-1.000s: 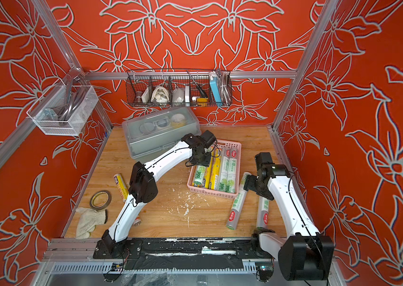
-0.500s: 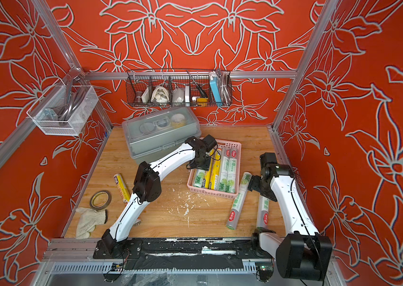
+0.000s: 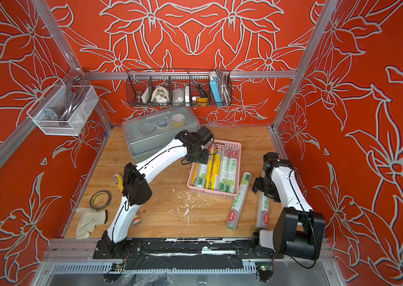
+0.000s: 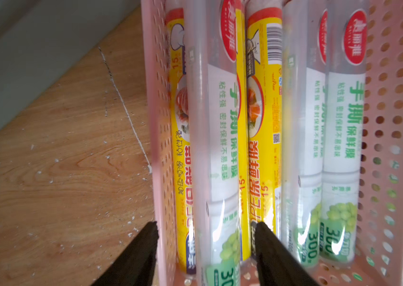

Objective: Put the plastic wrap into the basket
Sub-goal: Adjust the plastic wrap in the basket, then pick up the plastic wrap from the center of the board.

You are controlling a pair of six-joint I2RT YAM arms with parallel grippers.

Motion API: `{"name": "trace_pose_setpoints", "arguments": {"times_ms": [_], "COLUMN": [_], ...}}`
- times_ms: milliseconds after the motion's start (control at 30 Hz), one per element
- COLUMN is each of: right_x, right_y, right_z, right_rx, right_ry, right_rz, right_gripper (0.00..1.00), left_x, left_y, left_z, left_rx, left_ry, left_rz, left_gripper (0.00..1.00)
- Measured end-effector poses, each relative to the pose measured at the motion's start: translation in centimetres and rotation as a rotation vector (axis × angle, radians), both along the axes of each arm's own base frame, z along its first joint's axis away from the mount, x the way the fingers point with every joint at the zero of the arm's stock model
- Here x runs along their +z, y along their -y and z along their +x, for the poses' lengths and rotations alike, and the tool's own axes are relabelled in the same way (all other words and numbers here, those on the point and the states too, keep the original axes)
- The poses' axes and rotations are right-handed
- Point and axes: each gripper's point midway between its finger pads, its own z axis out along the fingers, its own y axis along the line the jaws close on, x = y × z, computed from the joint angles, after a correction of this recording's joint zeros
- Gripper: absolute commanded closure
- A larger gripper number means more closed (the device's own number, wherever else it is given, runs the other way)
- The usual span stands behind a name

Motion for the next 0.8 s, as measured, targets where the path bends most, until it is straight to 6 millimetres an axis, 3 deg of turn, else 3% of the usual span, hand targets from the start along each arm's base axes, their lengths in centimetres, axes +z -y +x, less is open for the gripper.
{"name": "trace_pose_setpoints", "arguments": {"times_ms": [267,400,567,800], "right_x": [-2.4,-4.3,-4.8,-7.1], "right_y": [0.8,1.2,1.5,1.8], "right_z": [1.1,2.0,3.2,3.7], "right_rx": [0.022,0.027,0.041,0.04], "right_ry": [-0.079,-0.106,-0.066,-0.101], "right_rz": [0.02,0.029,0.031,0.055], "right_gripper": [0.11,0.1,0.1,0.14], "left_x": [5.2,6.1,7.0,8.6], "left_y": [-1.9,-3.0,-3.7,-4.3], "left_z": [-2.3,-3.8,-5.4,-6.1], "left_rx": [-0.004,-0.009,-0.022,-0.028], "left_ry": [0.09,0.114,0.137,0.182], "left_rz": [-0.088,-0.118,-0.169,-0.208], "left_gripper": [0.37,0.37,0.37,0.37]}}
